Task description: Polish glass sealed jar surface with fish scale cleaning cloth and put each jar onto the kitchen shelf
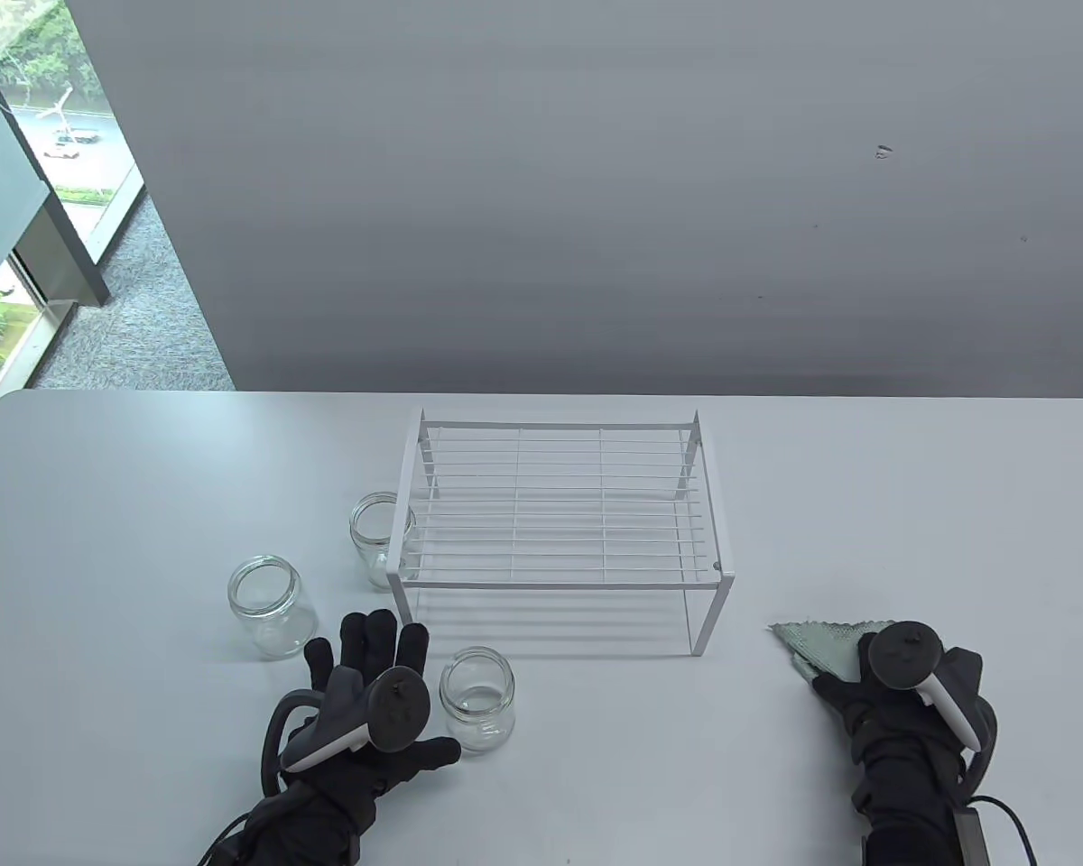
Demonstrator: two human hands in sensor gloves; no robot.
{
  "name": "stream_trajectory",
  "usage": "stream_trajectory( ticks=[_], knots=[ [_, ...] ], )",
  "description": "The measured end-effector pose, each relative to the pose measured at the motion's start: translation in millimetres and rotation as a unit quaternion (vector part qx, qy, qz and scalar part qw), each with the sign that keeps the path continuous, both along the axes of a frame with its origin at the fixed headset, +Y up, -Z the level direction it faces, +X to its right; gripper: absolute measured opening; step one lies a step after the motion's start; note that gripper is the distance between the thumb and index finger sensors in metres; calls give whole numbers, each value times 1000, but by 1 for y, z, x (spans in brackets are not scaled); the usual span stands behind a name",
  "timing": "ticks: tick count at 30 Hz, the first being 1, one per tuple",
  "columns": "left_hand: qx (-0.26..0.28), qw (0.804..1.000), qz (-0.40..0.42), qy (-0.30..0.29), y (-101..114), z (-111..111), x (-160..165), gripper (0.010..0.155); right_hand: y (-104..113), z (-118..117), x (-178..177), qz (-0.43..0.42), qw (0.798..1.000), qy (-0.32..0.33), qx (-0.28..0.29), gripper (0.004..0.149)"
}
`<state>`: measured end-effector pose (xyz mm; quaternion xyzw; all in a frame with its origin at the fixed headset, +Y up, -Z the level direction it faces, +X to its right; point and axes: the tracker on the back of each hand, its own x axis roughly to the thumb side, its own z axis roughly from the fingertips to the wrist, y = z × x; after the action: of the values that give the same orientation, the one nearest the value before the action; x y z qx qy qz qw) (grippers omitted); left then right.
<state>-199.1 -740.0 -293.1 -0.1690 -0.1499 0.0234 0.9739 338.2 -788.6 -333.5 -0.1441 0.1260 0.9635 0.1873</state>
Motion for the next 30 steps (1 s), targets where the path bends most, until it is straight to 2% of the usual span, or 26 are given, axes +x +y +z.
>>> stream_trajectory(
  ticks=[7,11,16,20,21,22,24,29,30],
  knots=[
    [2,1000,1,-2,0,0,0,118,12,1,-13,59,997,12,53,54],
    [6,1000,2,-2,0,0,0,117,21,0,-26,74,996,31,43,45],
    [6,1000,1,-3,0,1,0,117,31,2,-50,21,997,69,42,40],
    [7,1000,0,-3,0,1,0,116,32,5,-68,-119,987,88,59,39],
    [8,1000,0,-3,0,1,0,116,28,7,-75,-204,973,89,58,39],
    [8,1000,0,-2,0,1,0,116,27,8,-76,-231,967,88,57,39],
    [10,1000,0,-1,0,1,0,116,20,11,-86,-352,931,78,62,40],
    [15,1000,0,3,0,1,0,115,18,16,-100,-453,884,58,102,41],
    [15,1000,-1,4,0,1,0,115,18,17,-102,-482,868,48,112,41]
  ],
)
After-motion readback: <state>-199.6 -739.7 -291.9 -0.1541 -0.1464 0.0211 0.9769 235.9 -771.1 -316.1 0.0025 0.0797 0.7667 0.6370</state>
